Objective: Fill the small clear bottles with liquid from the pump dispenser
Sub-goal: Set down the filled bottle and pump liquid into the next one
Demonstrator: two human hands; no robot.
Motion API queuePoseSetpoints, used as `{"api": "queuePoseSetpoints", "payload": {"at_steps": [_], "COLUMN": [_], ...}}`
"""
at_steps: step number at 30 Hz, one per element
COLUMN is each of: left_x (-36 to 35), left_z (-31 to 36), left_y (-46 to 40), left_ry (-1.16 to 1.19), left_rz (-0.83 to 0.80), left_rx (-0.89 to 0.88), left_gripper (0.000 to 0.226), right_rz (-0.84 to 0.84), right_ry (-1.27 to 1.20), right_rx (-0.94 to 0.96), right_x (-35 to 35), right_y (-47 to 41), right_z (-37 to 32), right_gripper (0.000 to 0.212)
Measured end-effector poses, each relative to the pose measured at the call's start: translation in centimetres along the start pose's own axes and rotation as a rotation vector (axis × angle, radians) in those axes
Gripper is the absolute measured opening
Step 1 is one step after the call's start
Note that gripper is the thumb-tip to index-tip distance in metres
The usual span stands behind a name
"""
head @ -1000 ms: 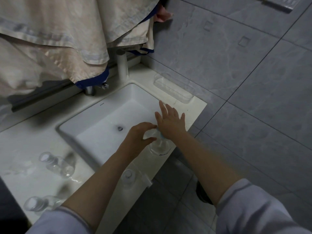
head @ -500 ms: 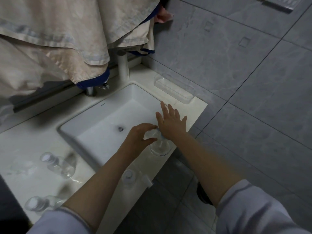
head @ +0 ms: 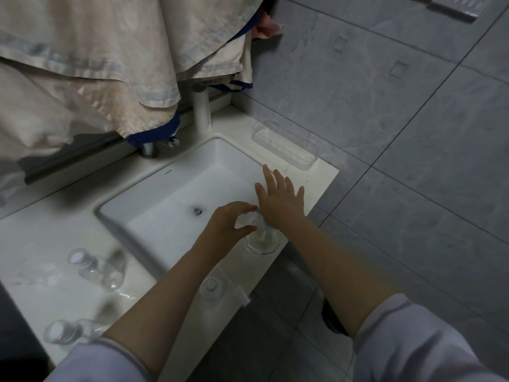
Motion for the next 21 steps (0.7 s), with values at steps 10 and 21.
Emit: {"api": "queuePoseSetpoints", "payload": {"at_steps": [10, 21], "left_x": [0.7, 0.4], "left_z": [-0.2, -0.9], "left_y": [0.0, 0.3], "left_ry": [0.082, 0.091], "left_rz": [0.128, 0.156], "left_rx": [-0.131, -0.141], "left_gripper": [0.042, 0.044], "right_rz": [0.039, -0.055], "right_ry": [-0.008, -0.011], "right_rx": [0.022, 0.015], "right_x": [0.9, 0.5], "right_y": [-0.3, 0.0], "right_z": [-0.1, 0.0], "right_gripper": [0.060, 0.061]}}
Point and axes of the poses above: each hand's wrist, its own y-axis away from the middle knuckle, its own x-axis out of the back of the hand, z = x × y, the point moved 5 cm from there along -y, towards the middle knuckle, and after that the axes turned 12 degrees about y, right-handed, at the moved point
